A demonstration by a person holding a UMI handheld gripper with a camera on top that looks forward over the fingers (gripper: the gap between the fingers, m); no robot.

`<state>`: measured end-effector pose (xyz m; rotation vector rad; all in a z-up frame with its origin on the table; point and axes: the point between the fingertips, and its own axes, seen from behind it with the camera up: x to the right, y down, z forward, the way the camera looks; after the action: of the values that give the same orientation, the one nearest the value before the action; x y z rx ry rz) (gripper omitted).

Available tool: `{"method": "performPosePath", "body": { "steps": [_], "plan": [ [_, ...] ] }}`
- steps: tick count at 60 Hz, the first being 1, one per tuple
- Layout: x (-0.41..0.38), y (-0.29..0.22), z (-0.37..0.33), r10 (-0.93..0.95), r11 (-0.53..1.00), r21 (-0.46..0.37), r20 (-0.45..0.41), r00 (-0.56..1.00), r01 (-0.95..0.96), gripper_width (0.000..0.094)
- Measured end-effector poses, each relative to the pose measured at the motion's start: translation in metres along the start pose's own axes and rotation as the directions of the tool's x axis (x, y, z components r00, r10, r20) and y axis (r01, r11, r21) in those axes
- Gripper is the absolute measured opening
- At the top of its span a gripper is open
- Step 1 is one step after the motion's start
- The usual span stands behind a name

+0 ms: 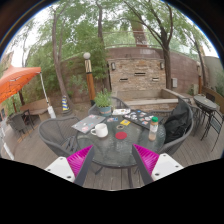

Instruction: Pour water

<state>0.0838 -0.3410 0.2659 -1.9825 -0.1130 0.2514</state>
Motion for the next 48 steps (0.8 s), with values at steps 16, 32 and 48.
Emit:
{"method": "performPosePath", "body": {
  "steps": [16,32,48],
  "plan": [
    [-0.007,0.004,0.018,-0.001,1.0,-0.013,-0.048,0.999,0.0,0.0831],
    [0.081,0.019,0.089,0.012,0.999,-0.031,-0.13,0.991,-0.016,0.0817],
    [0.228,0.018,0.231,-0.048,0.997,0.046,-0.225,0.973,0.06,0.0811]
  ]
}}
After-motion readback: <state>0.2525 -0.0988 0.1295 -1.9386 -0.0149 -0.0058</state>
